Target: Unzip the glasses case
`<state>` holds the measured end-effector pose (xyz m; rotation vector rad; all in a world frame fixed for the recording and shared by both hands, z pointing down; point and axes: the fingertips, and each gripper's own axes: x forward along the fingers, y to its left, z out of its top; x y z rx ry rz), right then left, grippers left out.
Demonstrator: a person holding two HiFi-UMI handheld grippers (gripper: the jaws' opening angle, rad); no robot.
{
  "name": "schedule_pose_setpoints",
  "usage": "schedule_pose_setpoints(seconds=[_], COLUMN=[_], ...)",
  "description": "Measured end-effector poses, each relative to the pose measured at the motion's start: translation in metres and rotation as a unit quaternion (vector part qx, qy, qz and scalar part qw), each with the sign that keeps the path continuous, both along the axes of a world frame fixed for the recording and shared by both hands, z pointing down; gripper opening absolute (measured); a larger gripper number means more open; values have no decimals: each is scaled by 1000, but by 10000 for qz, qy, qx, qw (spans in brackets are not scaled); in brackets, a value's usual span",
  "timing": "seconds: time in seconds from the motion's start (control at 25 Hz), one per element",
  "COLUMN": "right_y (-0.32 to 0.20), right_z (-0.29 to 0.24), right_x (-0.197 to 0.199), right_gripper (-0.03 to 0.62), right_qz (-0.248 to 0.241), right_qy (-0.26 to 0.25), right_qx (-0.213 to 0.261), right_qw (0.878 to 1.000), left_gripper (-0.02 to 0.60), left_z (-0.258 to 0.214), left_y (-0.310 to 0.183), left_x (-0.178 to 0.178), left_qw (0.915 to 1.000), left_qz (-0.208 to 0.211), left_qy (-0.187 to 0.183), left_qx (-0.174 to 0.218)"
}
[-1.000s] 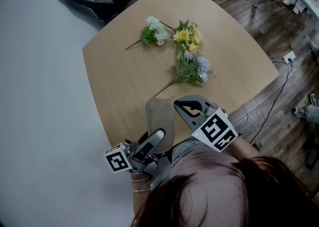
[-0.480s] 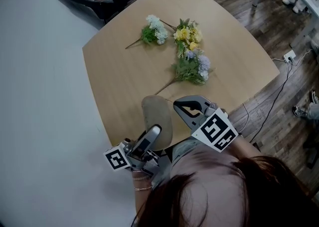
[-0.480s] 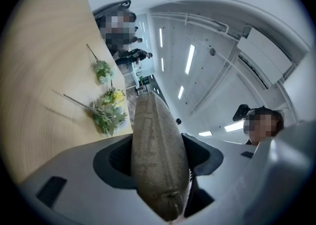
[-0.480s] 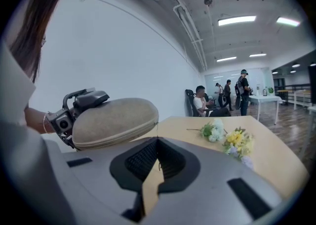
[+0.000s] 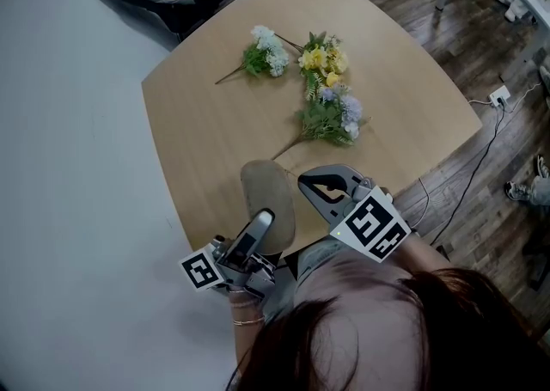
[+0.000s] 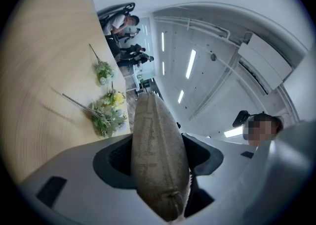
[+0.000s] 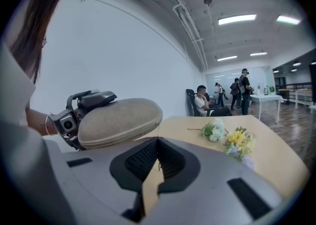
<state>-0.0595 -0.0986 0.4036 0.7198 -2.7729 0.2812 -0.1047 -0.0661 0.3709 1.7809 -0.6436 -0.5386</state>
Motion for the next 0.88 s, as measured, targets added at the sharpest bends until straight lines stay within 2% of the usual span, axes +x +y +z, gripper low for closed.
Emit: schedule_pose_setpoints(seconds=[0.88], right_y=[-4], right_z=[5], right_x=[4], right_gripper=[15], right_qz=[-18], right_qy=[40], right_qx=[-65], right_qw=[10000], left_gripper=[279], left_z=[5], left_y=[-26], left_x=[0], left_qw=[9996], left_qz=[-239], left_qy=[126], left_qx=[-43])
